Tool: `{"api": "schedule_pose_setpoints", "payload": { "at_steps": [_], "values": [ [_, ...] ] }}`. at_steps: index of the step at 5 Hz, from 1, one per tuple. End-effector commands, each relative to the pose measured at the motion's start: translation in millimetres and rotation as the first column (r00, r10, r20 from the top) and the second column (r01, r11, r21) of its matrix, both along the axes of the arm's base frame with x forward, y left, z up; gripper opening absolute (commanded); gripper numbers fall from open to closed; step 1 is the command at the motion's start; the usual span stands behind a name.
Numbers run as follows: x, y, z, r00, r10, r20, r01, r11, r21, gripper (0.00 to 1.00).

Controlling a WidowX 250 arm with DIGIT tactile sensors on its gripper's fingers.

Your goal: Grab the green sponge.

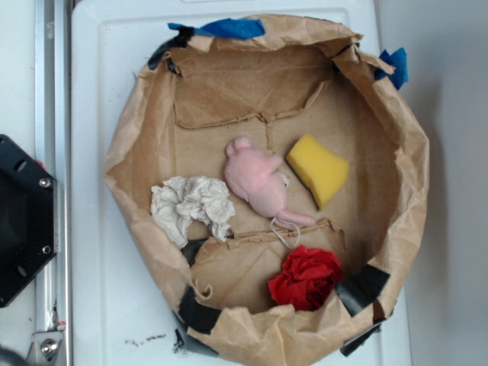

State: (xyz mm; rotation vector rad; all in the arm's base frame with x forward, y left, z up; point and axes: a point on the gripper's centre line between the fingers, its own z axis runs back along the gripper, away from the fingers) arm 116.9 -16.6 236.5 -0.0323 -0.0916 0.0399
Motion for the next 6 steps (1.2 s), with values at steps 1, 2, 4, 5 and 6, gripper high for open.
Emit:
{"api": "schedule_pose_setpoints", "payload": {
  "at_steps": [1,2,4,5,6],
  "values": [
    [0,0,0,1.000,0.000,0.000,0.000,1.000,0.000,1.00],
    [35,9,-1,0.997,-0.058,0.046,0.058,0.998,0.002,1.00],
    [88,21,-29,0.990,-0.109,0.086,0.107,0.994,0.027,1.00],
    [110,24,-47,0.987,-0.103,0.126,0.101,0.995,0.020,1.00],
    [135,24,-69,0.980,-0.167,0.105,0.164,0.986,0.037,1.00]
  ]
}}
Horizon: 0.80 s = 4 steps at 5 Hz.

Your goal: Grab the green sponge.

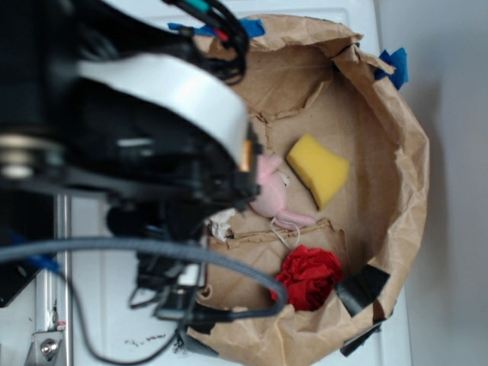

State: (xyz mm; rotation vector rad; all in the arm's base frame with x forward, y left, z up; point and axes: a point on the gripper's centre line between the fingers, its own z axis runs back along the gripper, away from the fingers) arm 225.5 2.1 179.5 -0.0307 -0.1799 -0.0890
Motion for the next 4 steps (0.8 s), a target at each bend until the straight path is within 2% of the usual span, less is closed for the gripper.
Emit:
{"api": "schedule_pose_setpoints", "payload": {
  "at_steps": [1,2,3,4],
  "values": [
    [42,14,-33,0.993,-0.116,0.005,0.116,0.992,0.048,1.00],
    [52,25,-42,0.992,-0.124,-0.010,0.125,0.991,0.053,1.00],
    [54,32,-36,0.994,-0.092,-0.052,0.094,0.994,0.049,1.00],
    [54,32,-36,0.994,-0.092,-0.052,0.094,0.994,0.049,1.00]
  ]
}}
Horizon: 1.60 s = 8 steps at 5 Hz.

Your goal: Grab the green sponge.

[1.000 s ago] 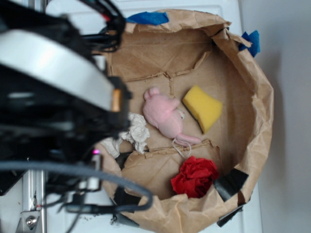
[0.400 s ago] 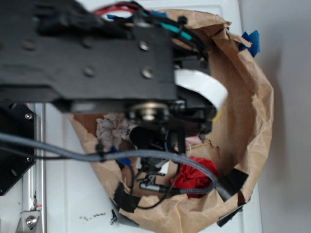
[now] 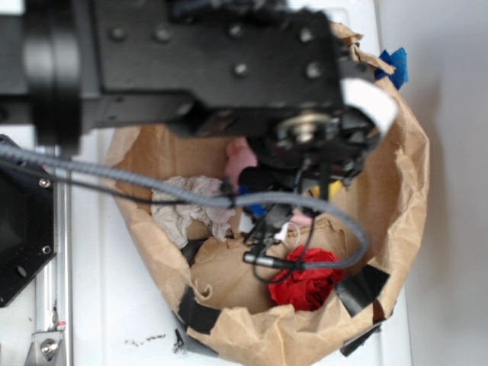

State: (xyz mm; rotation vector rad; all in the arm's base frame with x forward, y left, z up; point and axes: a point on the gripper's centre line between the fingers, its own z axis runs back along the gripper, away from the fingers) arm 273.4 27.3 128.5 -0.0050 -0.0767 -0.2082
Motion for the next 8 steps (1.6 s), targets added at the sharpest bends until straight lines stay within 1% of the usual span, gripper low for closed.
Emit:
{"api": "schedule_pose_setpoints", "payload": {
  "at_steps": [1,2,3,4,5,6,8],
  "values": [
    [6,6,15,0.998,0.023,0.051,-0.023,1.000,0.009,1.00],
    [6,6,15,0.998,0.023,0.051,-0.023,1.000,0.009,1.00],
    [17,12,-12,0.998,-0.023,0.063,0.024,1.000,-0.001,1.00],
    [29,14,-28,0.996,-0.046,0.077,0.047,0.999,-0.011,1.00],
    [39,17,-31,0.996,-0.047,0.077,0.049,0.999,-0.018,1.00],
    [46,27,-31,0.996,-0.043,0.081,0.045,0.999,-0.021,1.00],
    [44,43,-34,0.992,-0.082,0.091,0.080,0.997,0.022,1.00]
  ]
}}
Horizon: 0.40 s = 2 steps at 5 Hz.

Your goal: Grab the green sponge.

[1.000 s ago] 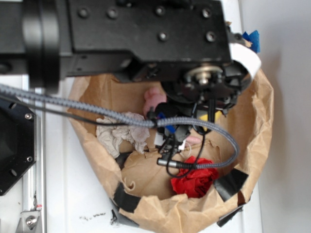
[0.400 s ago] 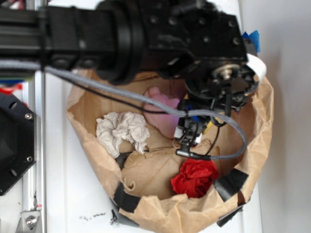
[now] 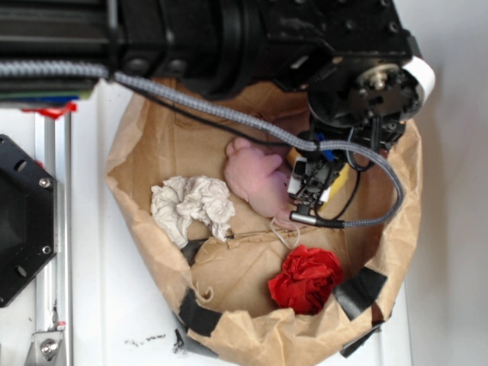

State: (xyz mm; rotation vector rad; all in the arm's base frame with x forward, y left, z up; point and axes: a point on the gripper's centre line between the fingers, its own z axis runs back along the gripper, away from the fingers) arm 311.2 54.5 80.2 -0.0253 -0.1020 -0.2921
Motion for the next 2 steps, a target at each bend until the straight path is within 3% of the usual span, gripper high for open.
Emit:
{"api": "schedule_pose_setpoints", "payload": {
  "at_steps": [1,2],
  "values": [
    [12,18,17,0.997,0.017,0.081,-0.018,1.000,0.014,1.00],
    [13,16,5,0.998,-0.003,0.069,0.002,1.000,0.013,1.00]
  ]
}}
